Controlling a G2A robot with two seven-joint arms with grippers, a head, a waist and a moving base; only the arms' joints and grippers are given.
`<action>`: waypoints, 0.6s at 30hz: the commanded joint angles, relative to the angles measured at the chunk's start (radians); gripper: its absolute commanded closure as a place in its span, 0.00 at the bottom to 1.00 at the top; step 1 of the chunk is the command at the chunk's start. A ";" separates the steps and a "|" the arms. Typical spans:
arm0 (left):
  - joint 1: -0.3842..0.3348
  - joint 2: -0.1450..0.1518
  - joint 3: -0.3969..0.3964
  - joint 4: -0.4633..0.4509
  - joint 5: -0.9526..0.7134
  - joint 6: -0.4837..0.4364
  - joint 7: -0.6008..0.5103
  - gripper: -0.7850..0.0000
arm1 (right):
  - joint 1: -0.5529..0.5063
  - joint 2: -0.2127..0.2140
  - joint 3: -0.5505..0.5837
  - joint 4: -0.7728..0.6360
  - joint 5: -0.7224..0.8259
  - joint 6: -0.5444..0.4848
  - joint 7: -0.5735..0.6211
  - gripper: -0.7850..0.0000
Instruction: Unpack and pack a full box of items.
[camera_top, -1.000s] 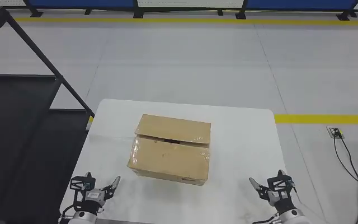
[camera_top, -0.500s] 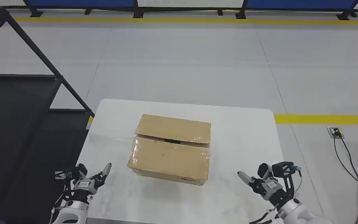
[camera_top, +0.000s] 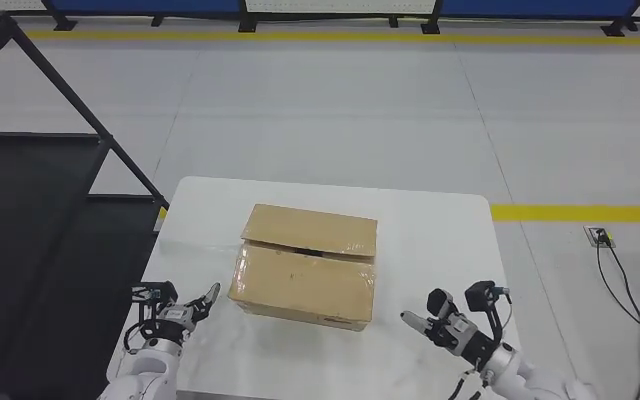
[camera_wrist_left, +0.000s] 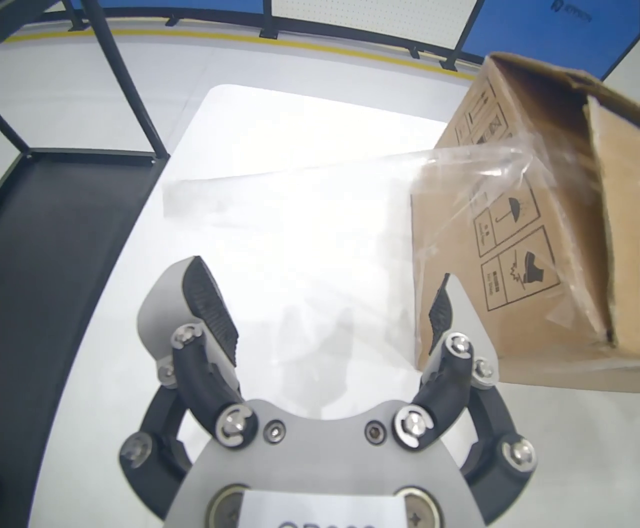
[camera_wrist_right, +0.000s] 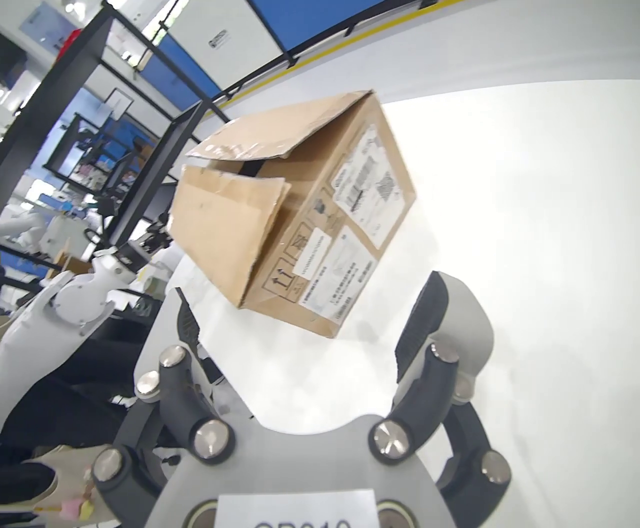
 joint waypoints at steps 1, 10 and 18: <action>-0.010 -0.002 0.026 0.011 0.026 -0.009 0.009 0.00 | 0.024 0.001 -0.013 0.020 0.045 -0.030 0.028 0.00; 0.001 -0.009 0.079 -0.004 0.072 -0.018 0.037 0.00 | 0.120 0.006 -0.046 0.100 0.186 -0.051 0.100 0.00; 0.044 -0.010 0.072 -0.040 0.085 -0.039 0.065 0.00 | 0.207 0.006 -0.083 0.148 0.257 -0.021 0.129 0.00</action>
